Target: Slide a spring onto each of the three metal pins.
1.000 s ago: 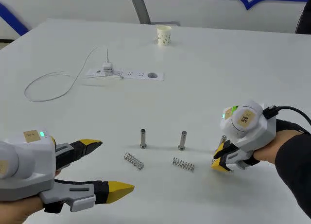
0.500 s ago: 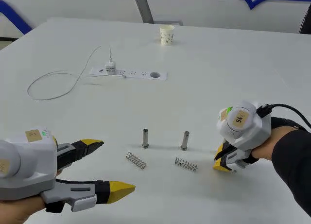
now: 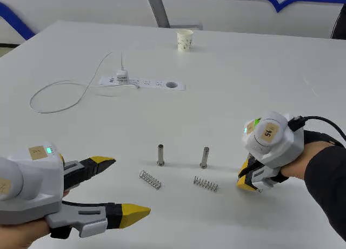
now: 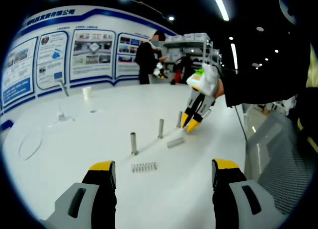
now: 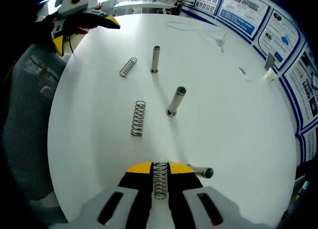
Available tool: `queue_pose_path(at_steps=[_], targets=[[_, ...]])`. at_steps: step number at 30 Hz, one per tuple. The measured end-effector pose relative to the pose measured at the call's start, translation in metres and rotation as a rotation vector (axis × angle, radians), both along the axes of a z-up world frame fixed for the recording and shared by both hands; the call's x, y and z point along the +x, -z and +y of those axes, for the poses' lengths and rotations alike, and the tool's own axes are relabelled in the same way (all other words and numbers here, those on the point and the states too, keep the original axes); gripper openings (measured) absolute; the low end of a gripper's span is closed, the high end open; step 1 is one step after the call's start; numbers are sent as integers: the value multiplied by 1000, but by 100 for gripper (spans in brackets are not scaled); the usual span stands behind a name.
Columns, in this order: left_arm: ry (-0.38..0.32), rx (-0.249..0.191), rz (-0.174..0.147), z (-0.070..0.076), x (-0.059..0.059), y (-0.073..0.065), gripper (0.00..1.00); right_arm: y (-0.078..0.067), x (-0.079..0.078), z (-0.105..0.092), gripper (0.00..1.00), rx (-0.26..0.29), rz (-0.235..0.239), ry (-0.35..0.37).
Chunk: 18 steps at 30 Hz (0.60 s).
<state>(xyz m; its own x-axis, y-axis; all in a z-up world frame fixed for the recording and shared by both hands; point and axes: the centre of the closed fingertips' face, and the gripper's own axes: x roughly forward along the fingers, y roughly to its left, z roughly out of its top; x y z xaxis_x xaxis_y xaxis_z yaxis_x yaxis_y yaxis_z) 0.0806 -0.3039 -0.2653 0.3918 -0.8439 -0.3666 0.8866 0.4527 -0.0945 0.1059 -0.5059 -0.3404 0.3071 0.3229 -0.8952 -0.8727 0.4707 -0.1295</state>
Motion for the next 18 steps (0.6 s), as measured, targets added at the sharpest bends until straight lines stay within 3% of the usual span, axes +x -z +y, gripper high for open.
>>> queue_pose_path(at_steps=[18], targets=[[21,1,-10,-4,-4,-2,80,-14,-4,-4,12,45,-44,54]])
